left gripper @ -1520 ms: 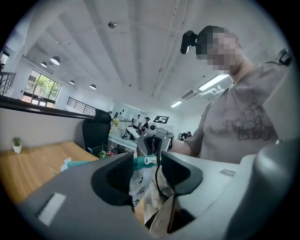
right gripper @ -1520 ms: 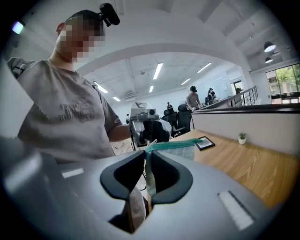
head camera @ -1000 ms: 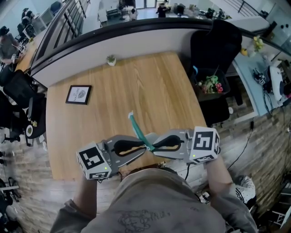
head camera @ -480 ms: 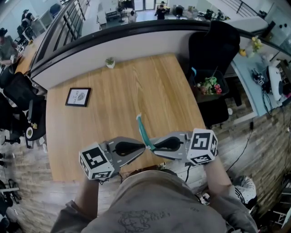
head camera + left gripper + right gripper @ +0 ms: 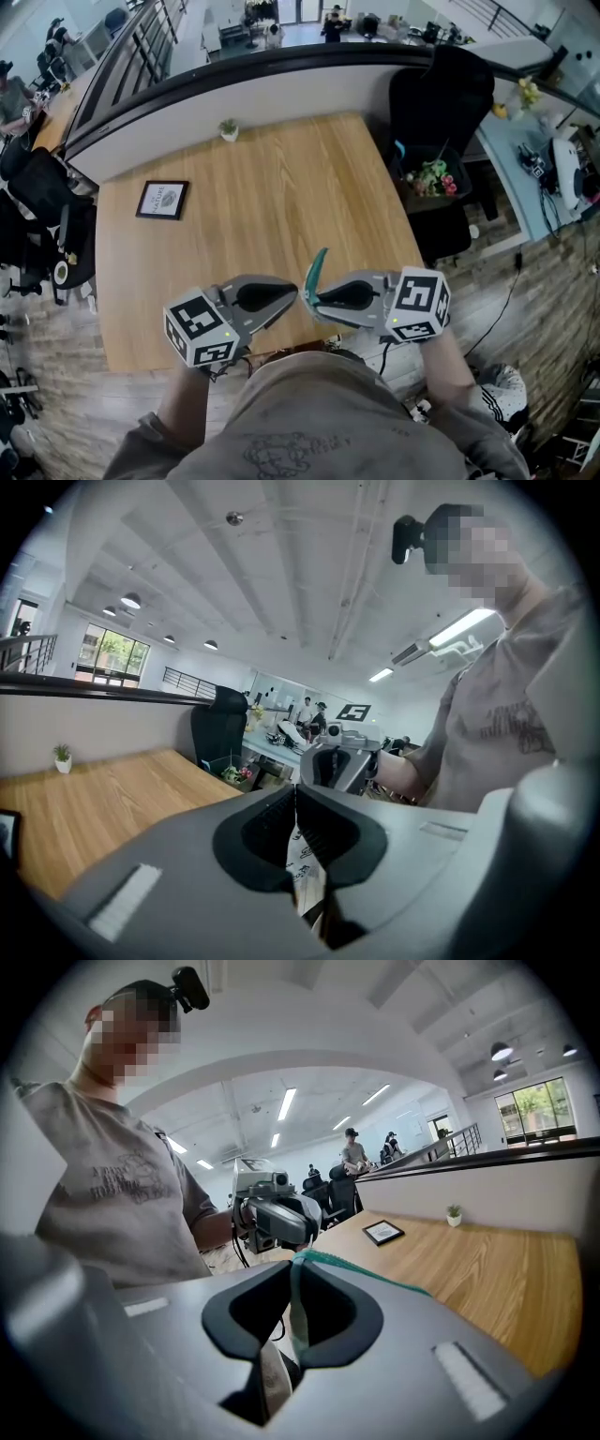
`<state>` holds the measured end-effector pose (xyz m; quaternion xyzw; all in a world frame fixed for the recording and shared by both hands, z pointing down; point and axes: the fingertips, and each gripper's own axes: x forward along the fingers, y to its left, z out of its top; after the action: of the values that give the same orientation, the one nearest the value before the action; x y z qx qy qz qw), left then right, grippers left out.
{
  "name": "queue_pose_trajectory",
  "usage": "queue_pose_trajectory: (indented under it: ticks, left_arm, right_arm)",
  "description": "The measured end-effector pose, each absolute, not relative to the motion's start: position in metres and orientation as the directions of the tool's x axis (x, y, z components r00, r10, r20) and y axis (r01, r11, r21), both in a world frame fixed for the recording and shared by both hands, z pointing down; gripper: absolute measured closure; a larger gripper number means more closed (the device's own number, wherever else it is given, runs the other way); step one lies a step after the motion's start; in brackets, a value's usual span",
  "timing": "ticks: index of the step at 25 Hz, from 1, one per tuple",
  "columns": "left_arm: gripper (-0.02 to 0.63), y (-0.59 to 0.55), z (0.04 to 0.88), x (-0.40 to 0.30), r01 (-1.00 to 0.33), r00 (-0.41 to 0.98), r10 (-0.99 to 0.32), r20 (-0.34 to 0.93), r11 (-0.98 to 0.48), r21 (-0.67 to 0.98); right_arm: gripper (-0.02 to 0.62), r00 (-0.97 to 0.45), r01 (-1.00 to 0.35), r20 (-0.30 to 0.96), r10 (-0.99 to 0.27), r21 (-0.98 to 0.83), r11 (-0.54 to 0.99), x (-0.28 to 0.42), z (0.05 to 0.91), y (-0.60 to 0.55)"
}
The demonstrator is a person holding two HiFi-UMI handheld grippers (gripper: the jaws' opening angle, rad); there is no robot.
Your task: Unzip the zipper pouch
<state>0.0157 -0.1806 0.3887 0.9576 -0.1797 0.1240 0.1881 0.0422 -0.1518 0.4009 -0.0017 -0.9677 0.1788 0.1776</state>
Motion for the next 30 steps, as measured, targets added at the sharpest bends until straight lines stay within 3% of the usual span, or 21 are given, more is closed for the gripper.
queue_pose_trajectory:
  ticks: [4, 16, 25, 30]
  left_arm:
    - [0.604, -0.197, 0.397, -0.005, -0.507, 0.844, -0.404, 0.352, -0.815, 0.281]
    - [0.601, -0.228, 0.401, -0.060, -0.651, 0.746, -0.540, 0.389, -0.713, 0.260]
    - [0.600, -0.230, 0.392, -0.056, -0.638, 0.767, -0.552, 0.326, -0.712, 0.294]
    - [0.591, -0.243, 0.381, -0.061, -0.699, 0.711, -0.630, 0.312, -0.681, 0.219]
  right_arm:
    - [0.554, -0.942, -0.005, 0.317, 0.107, -0.332, 0.943, 0.038, 0.393, -0.135]
    - [0.554, -0.957, 0.096, 0.233, 0.175, -0.315, 0.944, 0.055, 0.368, -0.107]
    - [0.552, -0.969, 0.048, 0.213, 0.124, -0.331, 0.942, 0.065, 0.366, -0.116]
    - [0.552, -0.983, -0.045, 0.182, 0.011, -0.306, 0.951, 0.063, 0.352, -0.134]
